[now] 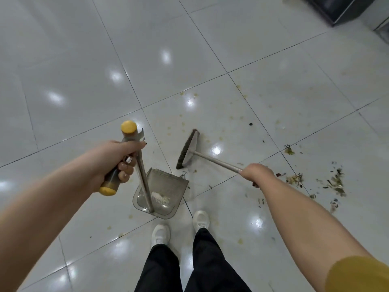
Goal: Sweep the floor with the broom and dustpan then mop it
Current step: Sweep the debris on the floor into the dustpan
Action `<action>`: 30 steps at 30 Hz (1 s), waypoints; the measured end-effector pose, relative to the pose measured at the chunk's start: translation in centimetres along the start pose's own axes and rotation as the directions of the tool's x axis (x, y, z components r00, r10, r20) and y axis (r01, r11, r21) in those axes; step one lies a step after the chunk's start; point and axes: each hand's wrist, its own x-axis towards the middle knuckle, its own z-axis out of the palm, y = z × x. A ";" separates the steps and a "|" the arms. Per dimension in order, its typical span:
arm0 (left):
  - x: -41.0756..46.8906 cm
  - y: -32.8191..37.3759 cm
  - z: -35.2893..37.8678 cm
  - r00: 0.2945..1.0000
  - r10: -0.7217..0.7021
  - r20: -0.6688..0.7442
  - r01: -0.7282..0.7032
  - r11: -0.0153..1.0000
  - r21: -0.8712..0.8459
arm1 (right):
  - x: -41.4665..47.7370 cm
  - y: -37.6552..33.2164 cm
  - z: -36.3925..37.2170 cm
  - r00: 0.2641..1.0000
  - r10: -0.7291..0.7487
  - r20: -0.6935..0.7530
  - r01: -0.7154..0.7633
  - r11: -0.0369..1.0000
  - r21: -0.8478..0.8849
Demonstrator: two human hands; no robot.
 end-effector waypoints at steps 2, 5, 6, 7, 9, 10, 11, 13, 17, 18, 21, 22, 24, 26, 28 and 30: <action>0.0 0.1 1.2 1.000 -0.010 0.027 0.010 1.000 0.005 | -0.3 3.2 -0.8 0.998 0.062 -0.003 -0.062 0.998 -0.018; -0.5 0.1 2.6 0.997 -0.017 0.069 0.016 1.000 0.007 | -0.9 6.7 -1.7 0.989 0.133 -0.068 -0.138 0.988 -0.072; -0.7 0.1 2.9 0.997 -0.018 0.080 0.017 1.000 0.006 | -1.2 7.4 -2.0 0.984 0.146 -0.098 -0.154 0.985 -0.080; -1.0 0.1 3.1 0.996 -0.020 0.092 0.020 1.000 0.007 | -1.5 8.0 -2.3 0.980 0.156 -0.124 -0.167 0.983 -0.082; -1.4 0.3 3.3 0.994 -0.027 0.109 0.026 1.000 0.014 | -1.9 8.9 -3.1 0.977 0.163 -0.136 -0.173 0.983 -0.064; -1.6 0.4 3.3 0.993 -0.031 0.114 0.029 0.999 0.018 | -2.2 9.2 -3.4 0.979 0.163 -0.126 -0.169 0.985 -0.041; -1.8 0.4 3.4 0.992 -0.035 0.119 0.032 0.999 0.022 | -2.3 9.4 -3.5 0.980 0.162 -0.112 -0.164 0.986 -0.009; -2.0 0.6 3.5 0.991 -0.038 0.126 0.034 0.999 0.032 | -2.4 9.1 -3.3 0.990 0.128 -0.063 -0.123 0.989 0.088; -1.9 0.4 4.1 0.991 -0.054 0.121 0.047 0.997 0.054 | -1.5 5.1 -1.4 0.998 0.022 0.066 -0.038 0.965 0.259; -1.8 0.3 4.2 0.991 -0.058 0.120 0.050 0.997 0.065 | -1.1 3.9 -0.7 0.997 0.006 0.077 -0.027 0.959 0.281; -1.6 0.3 4.8 0.992 -0.066 0.105 0.058 0.995 0.078 | -0.1 1.6 1.1 0.998 -0.012 0.066 -0.007 0.959 0.282; -1.6 0.3 4.9 0.993 -0.067 0.098 0.059 0.995 0.076 | 0.0 1.7 1.5 0.998 -0.009 0.068 -0.009 0.966 0.257; -1.4 0.3 5.1 0.995 -0.064 0.081 0.058 0.996 0.072 | 0.1 3.2 2.2 0.997 0.015 0.073 -0.028 0.982 0.185; -1.2 0.1 5.3 0.995 -0.060 0.077 0.054 0.995 0.080 | 0.2 5.7 2.8 0.996 0.053 0.077 -0.064 0.988 0.142; -1.3 -0.3 5.5 0.995 -0.060 0.079 0.052 0.994 0.096 | 0.4 8.2 3.4 0.992 0.084 0.097 -0.099 0.982 0.159; -1.5 -0.7 5.5 0.996 -0.051 0.078 0.042 0.992 0.115 | 0.6 10.0 3.7 0.989 0.117 0.090 -0.133 0.973 0.187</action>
